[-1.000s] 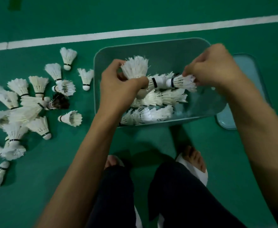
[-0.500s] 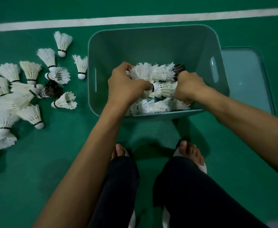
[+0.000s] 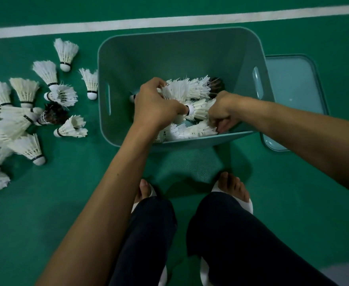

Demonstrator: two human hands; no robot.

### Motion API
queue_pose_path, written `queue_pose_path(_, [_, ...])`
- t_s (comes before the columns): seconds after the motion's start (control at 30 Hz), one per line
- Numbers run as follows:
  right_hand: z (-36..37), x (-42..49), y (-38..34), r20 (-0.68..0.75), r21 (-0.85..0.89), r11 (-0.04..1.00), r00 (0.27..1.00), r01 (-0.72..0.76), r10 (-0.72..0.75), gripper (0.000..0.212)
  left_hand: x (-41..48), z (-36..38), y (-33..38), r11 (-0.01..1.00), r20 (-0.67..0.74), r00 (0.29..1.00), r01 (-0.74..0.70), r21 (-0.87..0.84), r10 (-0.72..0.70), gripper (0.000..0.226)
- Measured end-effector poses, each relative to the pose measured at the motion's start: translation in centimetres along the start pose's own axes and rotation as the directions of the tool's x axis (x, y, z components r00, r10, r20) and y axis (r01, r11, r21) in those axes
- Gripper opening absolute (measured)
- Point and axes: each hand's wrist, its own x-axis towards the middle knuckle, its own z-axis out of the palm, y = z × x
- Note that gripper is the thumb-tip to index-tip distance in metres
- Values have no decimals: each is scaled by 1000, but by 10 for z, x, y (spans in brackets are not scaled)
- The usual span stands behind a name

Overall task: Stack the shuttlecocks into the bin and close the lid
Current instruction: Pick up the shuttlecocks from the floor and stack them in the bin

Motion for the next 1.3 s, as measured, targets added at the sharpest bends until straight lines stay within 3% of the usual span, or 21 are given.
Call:
queue_pose_path(0.13, [-14,-23,-2,-253,-295,938,932,181,-259,23,-2,0,-3,998,25,999,42,-49,-41,60])
queue_pose_path(0.17, [-20,-25,-1,-268,-236,949,925,210,-271,23,-3,-1,-2,996,34,998,58,-72,-55,59])
queue_pose_path(0.23, [-31,-28,-2,-216,109,962,951,249,-221,18,-4,-2,-1,981,67,994,99,-165,-90,60])
queue_pose_path(0.33, [-44,-32,-1,-70,542,821,983,182,-172,17,-7,-3,7,900,192,975,185,-396,-116,53])
queue_pose_path(0.43, [-42,-31,4,231,788,613,949,-53,-215,21,-11,-4,16,800,309,949,231,-554,-60,38])
queue_pose_path(0.53, [-31,-28,11,402,816,550,857,-177,-321,29,-11,-7,18,744,362,932,235,-625,10,45])
queue_pose_path(0.63, [-30,-29,14,439,845,494,796,-207,-417,30,-10,-10,17,761,367,930,216,-612,32,35])
queue_pose_path(0.73, [-44,-35,16,363,888,431,822,-162,-438,21,-6,-13,15,797,329,944,190,-573,12,39])
queue_pose_path(0.8, [-55,-38,18,238,880,474,886,-24,-397,24,-3,-13,14,851,291,956,183,-491,-38,56])
queue_pose_path(0.9, [-67,-45,15,-146,635,717,956,289,-256,17,0,-9,9,960,188,974,169,-222,-128,72])
queue_pose_path(0.97, [-67,-51,11,-444,190,910,859,368,-255,21,3,-6,5,994,127,986,105,35,-109,76])
queue_pose_path(1.03, [-55,-62,5,-611,-241,939,714,244,-342,27,5,-5,3,974,99,992,61,218,-84,70])
queue_pose_path(1.07, [-47,-66,2,-624,-371,910,676,185,-392,28,6,-6,2,954,92,993,41,297,-72,60])
queue_pose_path(1.13, [-33,-66,-1,-578,-510,851,681,129,-450,29,6,-7,2,907,87,995,15,421,-57,43])
queue_pose_path(1.3, [-14,-46,3,-436,-553,820,789,145,-434,23,9,-9,-6,854,71,997,-25,519,-14,33])
